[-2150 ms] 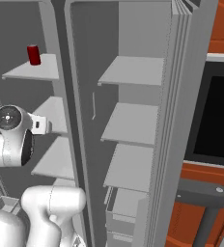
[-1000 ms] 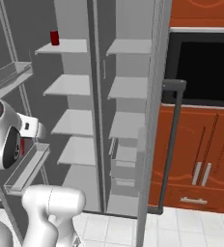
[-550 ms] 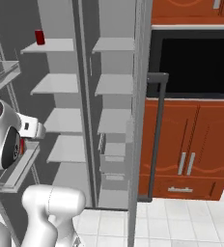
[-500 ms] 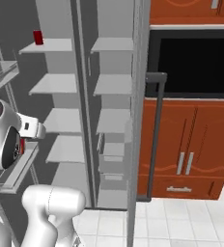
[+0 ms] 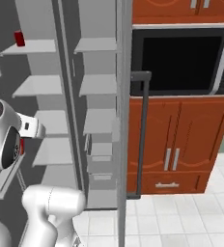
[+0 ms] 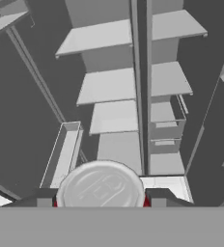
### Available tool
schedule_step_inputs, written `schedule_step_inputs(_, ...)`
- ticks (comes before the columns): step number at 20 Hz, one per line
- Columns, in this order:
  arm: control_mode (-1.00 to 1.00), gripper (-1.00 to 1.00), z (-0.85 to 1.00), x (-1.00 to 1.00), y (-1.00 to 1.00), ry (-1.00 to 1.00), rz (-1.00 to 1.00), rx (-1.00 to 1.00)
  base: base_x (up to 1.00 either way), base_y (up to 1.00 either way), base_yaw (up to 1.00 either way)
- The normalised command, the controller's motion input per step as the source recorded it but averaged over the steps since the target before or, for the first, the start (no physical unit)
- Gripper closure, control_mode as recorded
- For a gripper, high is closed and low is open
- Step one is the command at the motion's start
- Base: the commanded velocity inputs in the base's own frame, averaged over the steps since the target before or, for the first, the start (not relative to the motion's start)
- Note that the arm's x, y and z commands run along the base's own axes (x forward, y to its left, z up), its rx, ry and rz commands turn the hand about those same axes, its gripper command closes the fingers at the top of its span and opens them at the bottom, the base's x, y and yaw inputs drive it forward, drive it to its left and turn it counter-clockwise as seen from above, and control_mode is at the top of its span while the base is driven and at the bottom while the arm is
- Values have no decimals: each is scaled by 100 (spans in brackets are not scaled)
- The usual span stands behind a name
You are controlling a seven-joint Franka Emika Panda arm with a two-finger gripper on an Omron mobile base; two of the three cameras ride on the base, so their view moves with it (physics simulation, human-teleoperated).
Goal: Open the fridge, grab two sodas, and place both sodas inside the bowl with ice on the dining counter.
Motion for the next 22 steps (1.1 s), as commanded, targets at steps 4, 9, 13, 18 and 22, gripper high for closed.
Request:
schedule_step_inputs(4,100,100,0,0,0,0,0,0,-50,5,-29)
schedule_step_inputs(9,100,100,0,0,0,0,0,0,3,-1,36)
schedule_step_inputs(13,100,100,0,0,0,0,0,0,-1,-35,59)
schedule_step_inputs(18,100,100,0,0,0,0,0,0,-28,-57,55)
schedule_step_inputs(22,100,100,0,0,0,0,0,0,-44,-41,56)
